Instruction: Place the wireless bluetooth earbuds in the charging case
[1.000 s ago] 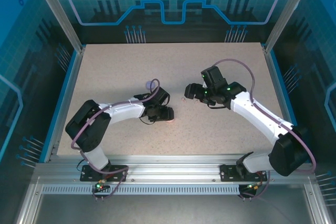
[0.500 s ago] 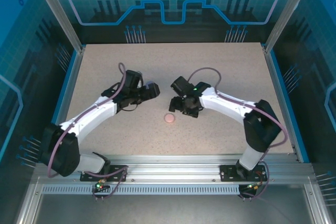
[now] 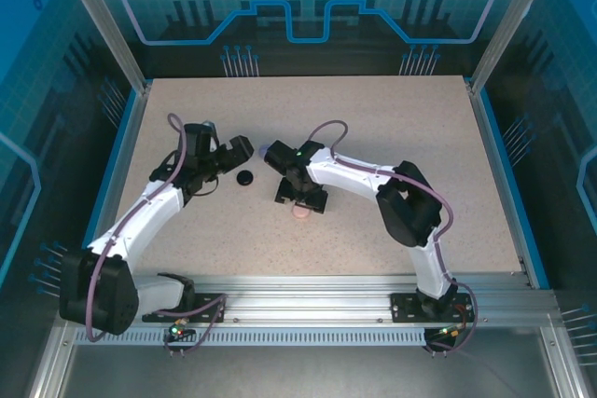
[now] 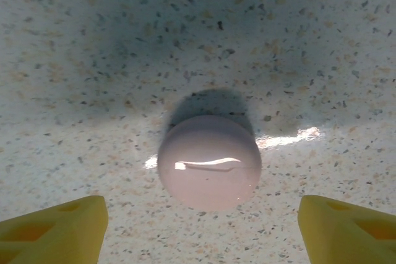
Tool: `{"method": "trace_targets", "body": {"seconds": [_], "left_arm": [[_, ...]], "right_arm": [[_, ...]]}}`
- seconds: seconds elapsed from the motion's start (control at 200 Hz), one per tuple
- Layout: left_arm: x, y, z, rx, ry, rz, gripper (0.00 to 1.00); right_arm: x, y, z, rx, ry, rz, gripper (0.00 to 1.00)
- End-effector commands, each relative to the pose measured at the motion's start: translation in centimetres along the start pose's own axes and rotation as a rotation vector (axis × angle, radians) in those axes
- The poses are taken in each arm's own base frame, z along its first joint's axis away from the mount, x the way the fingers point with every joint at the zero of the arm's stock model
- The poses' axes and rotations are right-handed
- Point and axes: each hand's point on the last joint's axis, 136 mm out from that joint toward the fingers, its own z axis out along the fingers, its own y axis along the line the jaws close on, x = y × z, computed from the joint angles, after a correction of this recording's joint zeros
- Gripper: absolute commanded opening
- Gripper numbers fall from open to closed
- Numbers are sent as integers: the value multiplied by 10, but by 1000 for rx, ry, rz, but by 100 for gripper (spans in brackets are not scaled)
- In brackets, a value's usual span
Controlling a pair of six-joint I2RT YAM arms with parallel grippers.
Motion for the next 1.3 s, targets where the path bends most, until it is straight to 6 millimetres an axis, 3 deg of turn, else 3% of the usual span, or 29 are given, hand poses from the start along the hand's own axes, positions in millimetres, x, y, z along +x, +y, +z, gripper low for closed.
{"method": "trace_targets", "body": {"seconds": [0.0, 0.535, 0.665, 0.905, 1.05, 1.296], "left_arm": [[-9, -10, -7, 69, -27, -35, 99], [-12, -19, -9, 107, -23, -21, 99], [-11, -21, -8, 123, -19, -17, 99], [-6, -22, -4, 155, 2, -65, 99], [1, -26, -2, 216, 12, -71, 99], [17, -42, -2, 396, 15, -35, 99]], "right_arm": [[5, -10, 6, 77, 23, 8, 81], [-2, -9, 38, 89, 81, 8, 71], [-2, -6, 42, 74, 91, 5, 65], [-1, -4, 43, 50, 93, 0, 43], [-4, -3, 34, 7, 74, 9, 38], [-24, -8, -6, -101, 1, 51, 37]]}}
